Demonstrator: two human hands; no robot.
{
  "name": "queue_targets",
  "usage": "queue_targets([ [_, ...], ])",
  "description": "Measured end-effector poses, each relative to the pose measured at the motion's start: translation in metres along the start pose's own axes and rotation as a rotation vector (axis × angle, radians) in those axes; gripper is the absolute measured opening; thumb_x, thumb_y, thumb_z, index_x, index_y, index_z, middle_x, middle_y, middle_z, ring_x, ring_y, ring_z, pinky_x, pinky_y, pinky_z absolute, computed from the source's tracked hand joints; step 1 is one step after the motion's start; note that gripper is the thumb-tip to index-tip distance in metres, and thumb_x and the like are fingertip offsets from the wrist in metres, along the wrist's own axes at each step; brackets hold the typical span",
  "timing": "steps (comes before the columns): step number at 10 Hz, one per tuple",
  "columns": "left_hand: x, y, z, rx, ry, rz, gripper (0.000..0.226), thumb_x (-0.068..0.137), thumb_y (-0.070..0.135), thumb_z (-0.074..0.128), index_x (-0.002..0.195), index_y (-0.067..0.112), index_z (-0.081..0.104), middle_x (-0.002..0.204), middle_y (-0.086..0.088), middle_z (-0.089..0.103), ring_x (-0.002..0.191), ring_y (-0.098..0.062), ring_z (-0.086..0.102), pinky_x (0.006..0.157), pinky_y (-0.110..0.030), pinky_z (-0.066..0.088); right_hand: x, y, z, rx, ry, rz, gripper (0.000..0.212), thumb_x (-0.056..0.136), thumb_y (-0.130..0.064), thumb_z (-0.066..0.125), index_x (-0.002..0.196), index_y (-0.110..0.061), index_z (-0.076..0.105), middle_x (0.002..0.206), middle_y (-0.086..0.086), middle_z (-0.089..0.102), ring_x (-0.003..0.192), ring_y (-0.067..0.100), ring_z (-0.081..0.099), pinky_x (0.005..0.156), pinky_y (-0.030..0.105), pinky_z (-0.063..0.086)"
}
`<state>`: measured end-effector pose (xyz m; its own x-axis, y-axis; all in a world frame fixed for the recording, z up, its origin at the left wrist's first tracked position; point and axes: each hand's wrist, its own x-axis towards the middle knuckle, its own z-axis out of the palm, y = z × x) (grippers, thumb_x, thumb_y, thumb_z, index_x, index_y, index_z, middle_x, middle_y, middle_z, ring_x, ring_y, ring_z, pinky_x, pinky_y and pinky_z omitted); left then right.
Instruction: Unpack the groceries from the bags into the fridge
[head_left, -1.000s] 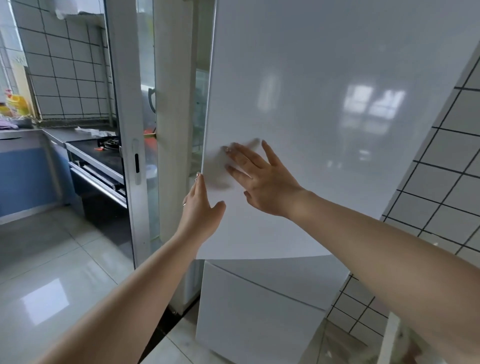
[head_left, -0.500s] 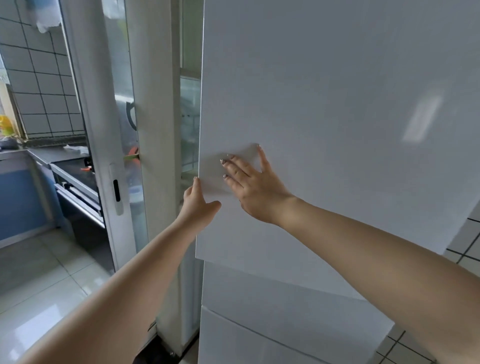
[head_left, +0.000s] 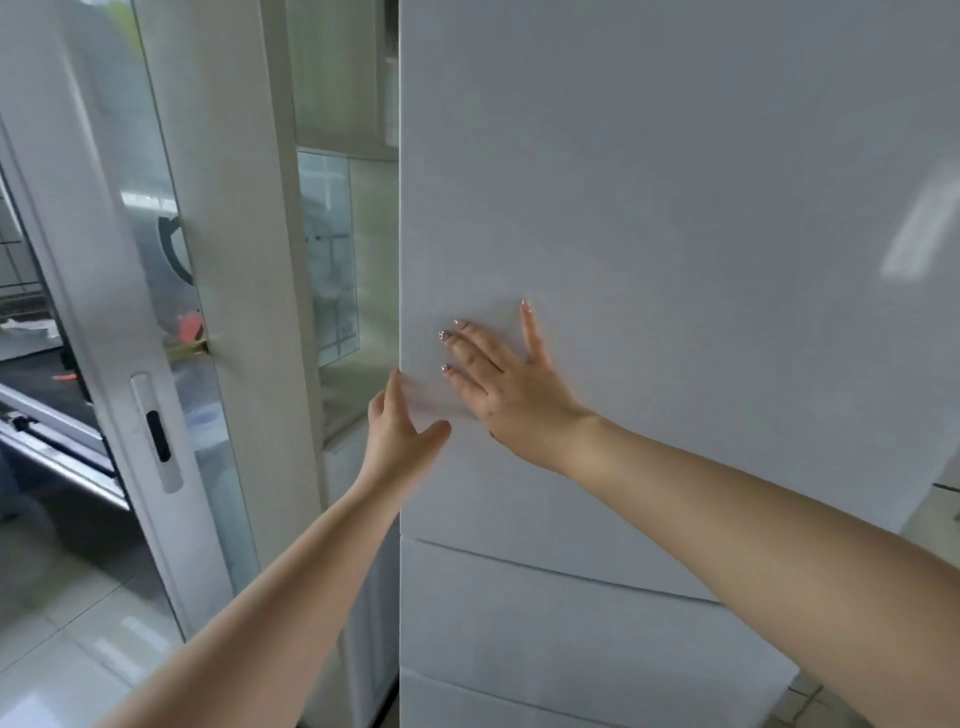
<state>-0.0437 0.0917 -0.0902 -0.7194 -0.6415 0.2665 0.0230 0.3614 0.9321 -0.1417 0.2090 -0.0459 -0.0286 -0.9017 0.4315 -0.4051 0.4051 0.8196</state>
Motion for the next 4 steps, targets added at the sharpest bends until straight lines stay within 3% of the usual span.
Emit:
queue_targets([
  [2,0.006,-0.006,-0.014,0.043,-0.028,0.089,0.045,0.085,0.016,0.057,0.127,0.024,0.043,0.118,0.002,0.041,0.117,-0.016,0.042,0.079,-0.022,0.034,0.003,-0.001,-0.013,0.038,-0.043,0.055,0.061,0.069,-0.018,0.071,0.129,-0.016,0.057,0.144,0.012,0.044,0.135,0.029,0.039,0.098,0.073,0.024],
  [3,0.002,-0.005,-0.028,0.076,-0.027,0.247,0.060,0.087,0.015,0.059,0.141,0.022,0.035,0.133,0.000,0.041,0.127,-0.013,0.039,0.099,-0.027,0.034,-0.008,0.002,-0.033,0.142,-0.037,0.241,0.074,0.062,-0.023,0.080,0.131,-0.013,0.054,0.141,0.015,0.047,0.132,0.030,0.043,0.099,0.070,0.025],
  [4,0.010,0.013,-0.042,0.032,-0.066,0.452,0.064,0.088,0.014,0.060,0.144,0.020,0.032,0.136,0.006,0.042,0.125,-0.003,0.039,0.108,-0.032,0.034,-0.026,0.013,-0.051,0.279,0.038,0.445,0.076,0.065,-0.025,0.082,0.133,-0.013,0.051,0.140,0.014,0.046,0.134,0.029,0.040,0.103,0.065,0.025],
])
